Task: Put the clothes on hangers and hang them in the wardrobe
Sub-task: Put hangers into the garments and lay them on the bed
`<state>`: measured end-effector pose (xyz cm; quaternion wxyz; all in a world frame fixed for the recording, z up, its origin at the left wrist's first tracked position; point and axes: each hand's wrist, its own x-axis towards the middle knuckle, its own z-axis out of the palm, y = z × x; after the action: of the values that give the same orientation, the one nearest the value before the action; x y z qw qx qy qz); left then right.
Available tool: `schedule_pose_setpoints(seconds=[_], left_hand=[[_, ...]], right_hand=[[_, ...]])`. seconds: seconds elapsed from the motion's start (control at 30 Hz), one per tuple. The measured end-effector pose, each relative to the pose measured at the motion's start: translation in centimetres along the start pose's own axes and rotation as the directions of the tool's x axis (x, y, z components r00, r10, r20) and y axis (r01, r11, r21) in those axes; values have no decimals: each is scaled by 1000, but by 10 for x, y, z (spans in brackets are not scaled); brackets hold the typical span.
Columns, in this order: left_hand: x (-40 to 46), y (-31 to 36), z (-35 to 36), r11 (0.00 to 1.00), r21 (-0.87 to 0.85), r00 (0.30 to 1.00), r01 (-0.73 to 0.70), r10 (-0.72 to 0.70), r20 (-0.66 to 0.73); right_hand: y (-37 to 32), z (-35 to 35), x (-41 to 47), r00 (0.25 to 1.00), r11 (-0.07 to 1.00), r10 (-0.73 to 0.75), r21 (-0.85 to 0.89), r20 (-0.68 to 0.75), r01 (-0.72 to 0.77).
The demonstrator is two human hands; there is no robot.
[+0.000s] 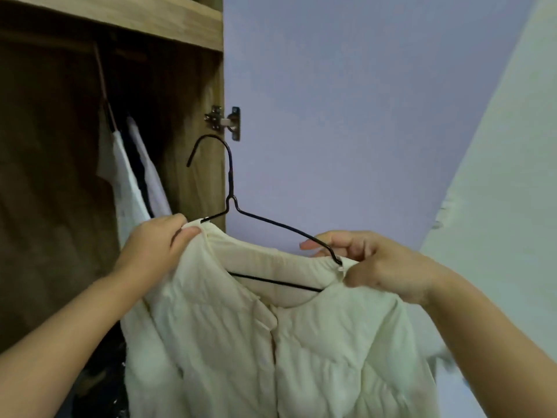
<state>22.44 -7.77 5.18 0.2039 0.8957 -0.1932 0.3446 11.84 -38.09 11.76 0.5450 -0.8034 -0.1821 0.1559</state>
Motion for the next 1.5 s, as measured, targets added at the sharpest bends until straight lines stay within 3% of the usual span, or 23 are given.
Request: schedule_pose_setpoints(seconds=[0.1,0.23,0.33,0.43,0.6,0.77,1.03,1.3,1.5], left_hand=[[-9,30,12,987,-156,995,-31,16,-101],[-5,55,28,954,-262,984,-147,114,-137],[-2,72,39,915,-323,969,-240,207,-136],[-3,89,49,847,-331,909,-416,380,-172],[-11,133,57,673,-370,768,-640,582,-269],[-21,191,57,554,-520,740,-650,618,-266],[-70,305,52,317,-737,663,-597,713,-230],[-150,440,29,94,-839,562,-537,782,-272],[-217,534,7,-132,-834,434,-535,804,-406]], right_hand=[[8,-10,-37,962,980,77,-159,-261,-121],[20,-9,-82,815,959,79,-178,-574,-219],[27,4,-113,703,939,48,-208,-710,-274],[34,21,-141,590,920,48,-195,-806,-340],[31,54,-181,303,890,-24,-159,-953,-428],[18,76,-225,157,819,-72,-148,-985,-554],[4,124,-331,-36,727,36,51,-999,-685],[-11,201,-467,-347,681,57,290,-936,-672],[-20,260,-557,-503,658,58,412,-862,-630]])
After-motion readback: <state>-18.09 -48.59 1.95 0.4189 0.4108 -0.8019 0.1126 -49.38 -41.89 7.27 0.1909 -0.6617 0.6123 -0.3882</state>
